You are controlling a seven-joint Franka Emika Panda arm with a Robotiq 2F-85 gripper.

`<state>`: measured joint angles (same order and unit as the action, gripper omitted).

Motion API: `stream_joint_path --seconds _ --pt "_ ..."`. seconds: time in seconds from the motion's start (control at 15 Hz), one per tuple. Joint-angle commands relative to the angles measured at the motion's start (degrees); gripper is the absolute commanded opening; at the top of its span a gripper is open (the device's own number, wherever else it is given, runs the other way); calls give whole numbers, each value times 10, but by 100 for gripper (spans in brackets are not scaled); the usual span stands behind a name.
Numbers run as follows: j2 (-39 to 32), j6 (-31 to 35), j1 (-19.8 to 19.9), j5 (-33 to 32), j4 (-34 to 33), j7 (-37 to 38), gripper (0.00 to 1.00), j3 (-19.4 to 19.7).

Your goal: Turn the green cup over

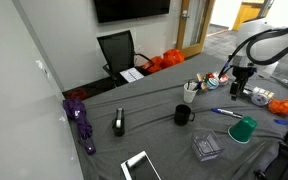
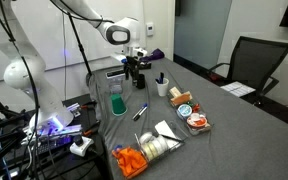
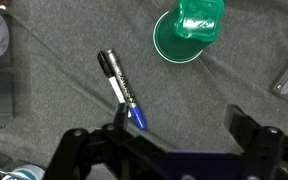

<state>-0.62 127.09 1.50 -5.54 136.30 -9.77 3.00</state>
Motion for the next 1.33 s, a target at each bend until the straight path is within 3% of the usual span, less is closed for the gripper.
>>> stream_joint_path --seconds 0.0,0.4,0.67,1.27 --pt "-5 43 3 26 22 -2 100 -3" --pt "-35 89 0 82 49 -24 100 -12" --pt "-57 81 0 94 53 -18 100 -19" --pt "-81 77 -1 76 82 -3 100 -24"
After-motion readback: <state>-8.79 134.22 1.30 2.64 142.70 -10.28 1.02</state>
